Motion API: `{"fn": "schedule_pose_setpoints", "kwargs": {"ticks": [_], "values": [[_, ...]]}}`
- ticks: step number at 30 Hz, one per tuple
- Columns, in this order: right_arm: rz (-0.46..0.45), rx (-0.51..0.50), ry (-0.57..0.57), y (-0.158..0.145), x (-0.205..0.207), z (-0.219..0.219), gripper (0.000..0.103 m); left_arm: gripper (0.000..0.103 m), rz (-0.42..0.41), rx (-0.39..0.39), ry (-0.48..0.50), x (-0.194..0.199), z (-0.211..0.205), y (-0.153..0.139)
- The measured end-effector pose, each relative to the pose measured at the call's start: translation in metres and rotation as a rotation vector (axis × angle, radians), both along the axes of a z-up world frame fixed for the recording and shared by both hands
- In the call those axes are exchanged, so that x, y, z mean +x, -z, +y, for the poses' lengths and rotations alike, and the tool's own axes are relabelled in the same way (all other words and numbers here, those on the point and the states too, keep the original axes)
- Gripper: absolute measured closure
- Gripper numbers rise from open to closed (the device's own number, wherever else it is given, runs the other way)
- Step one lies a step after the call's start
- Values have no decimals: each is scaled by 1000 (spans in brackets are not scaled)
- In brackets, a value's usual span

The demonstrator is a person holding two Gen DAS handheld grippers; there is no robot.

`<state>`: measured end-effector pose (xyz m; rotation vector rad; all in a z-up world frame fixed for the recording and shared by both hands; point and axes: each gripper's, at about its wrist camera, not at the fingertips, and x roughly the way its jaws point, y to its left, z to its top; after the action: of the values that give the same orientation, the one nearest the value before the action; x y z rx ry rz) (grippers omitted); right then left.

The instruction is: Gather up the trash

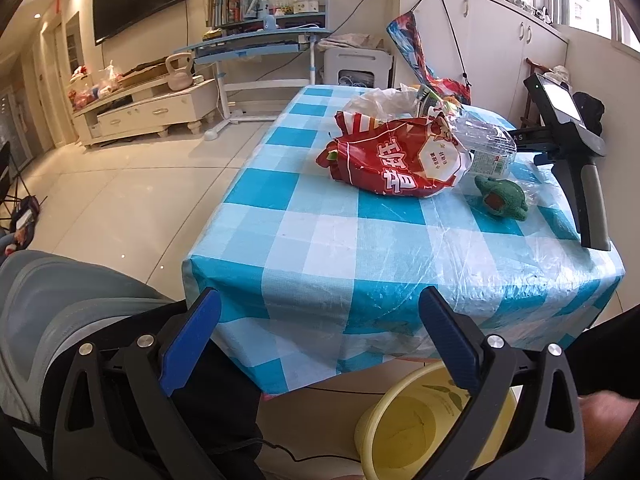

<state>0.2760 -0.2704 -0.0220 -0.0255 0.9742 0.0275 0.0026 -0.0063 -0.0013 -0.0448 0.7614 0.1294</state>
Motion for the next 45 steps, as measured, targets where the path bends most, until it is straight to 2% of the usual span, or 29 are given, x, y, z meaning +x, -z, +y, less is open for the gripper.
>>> {"fn": "schedule_pose_setpoints", "kwargs": {"ticks": [3, 7, 11, 16, 26, 28, 33, 37, 39, 41, 43, 44, 45], "values": [[0, 0, 0, 0, 0, 0, 7, 7, 5, 1, -11, 0, 1, 1], [0, 0, 0, 0, 0, 0, 7, 7, 34, 56, -8, 4, -5, 1], [0, 0, 0, 0, 0, 0, 7, 7, 6, 104, 14, 7, -12, -9], [0, 1, 0, 0, 0, 0, 7, 7, 17, 121, 38, 19, -13, -8], [0, 9, 12, 1, 2, -1, 7, 7, 38, 57, 46, 21, -7, 3], [38, 7, -12, 1, -1, 1, 7, 7, 37, 56, 49, 22, -7, 4], [60, -54, -22, -4, -33, 1, 7, 7, 37, 52, 43, 19, -8, 5], [-24, -81, -31, -23, -76, 2, 7, 7, 35, 57, 47, 12, -11, 6], [-115, -77, -38, -40, -107, 6, 7, 7, 32, 61, 51, 9, -12, 7], [-287, -7, -58, -65, -151, 8, 7, 7, 25, 64, 57, 5, -14, 5], [-434, 91, -104, -75, -197, 11, 7, 7, 13, 66, 66, 0, -16, 2], [-461, 113, -146, -73, -213, 14, 7, 8, 5, 63, 75, -2, -17, 1], [-447, 104, -191, -69, -222, 21, 7, 8, 0, 65, 79, -5, -17, -1]]}}
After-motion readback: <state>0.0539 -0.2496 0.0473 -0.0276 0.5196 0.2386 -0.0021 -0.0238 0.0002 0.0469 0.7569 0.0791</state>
